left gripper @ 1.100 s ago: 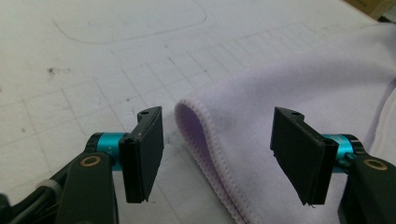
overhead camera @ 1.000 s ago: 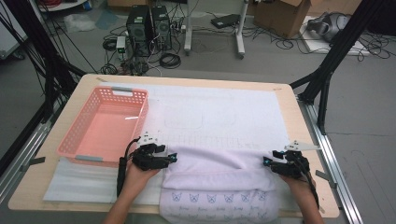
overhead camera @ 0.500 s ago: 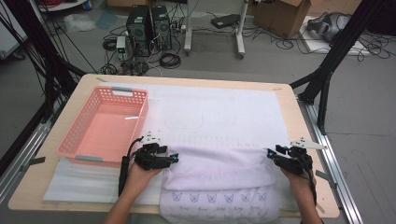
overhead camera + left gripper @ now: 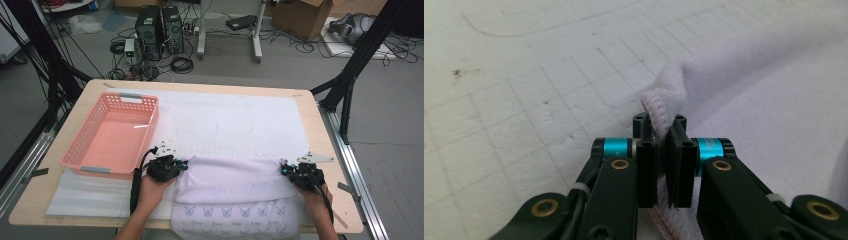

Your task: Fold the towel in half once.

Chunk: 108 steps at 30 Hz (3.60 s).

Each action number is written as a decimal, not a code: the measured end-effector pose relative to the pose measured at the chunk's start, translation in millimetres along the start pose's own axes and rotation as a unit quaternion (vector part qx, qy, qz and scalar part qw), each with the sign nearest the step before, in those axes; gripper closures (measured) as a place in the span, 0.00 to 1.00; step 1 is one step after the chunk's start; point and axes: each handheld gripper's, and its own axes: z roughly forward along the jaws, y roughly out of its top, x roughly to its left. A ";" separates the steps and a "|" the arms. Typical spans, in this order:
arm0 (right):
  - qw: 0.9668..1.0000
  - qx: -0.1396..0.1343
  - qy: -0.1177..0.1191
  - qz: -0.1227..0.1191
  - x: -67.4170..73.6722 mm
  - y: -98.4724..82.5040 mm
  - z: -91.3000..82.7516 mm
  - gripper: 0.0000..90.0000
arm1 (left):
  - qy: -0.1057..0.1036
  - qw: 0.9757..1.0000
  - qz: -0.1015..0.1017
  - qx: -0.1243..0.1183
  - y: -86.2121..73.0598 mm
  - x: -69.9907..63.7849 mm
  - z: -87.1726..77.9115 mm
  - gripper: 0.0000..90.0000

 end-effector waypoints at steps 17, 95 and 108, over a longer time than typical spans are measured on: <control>0.998 -0.050 -0.032 0.003 -41.1 77.4 25.5 0.96 | 0.042 0.997 -0.037 -0.052 76.5 36.4 28.8 0.94; 0.994 -0.070 0.076 0.016 -2.3 -21.7 -35.3 0.96 | -0.091 0.994 0.042 -0.050 -16.5 -28.0 -36.5 0.97; 0.993 -0.075 0.091 0.012 12.0 -48.0 -64.7 0.96 | -0.101 0.992 0.048 -0.054 -39.9 -48.1 -63.0 0.97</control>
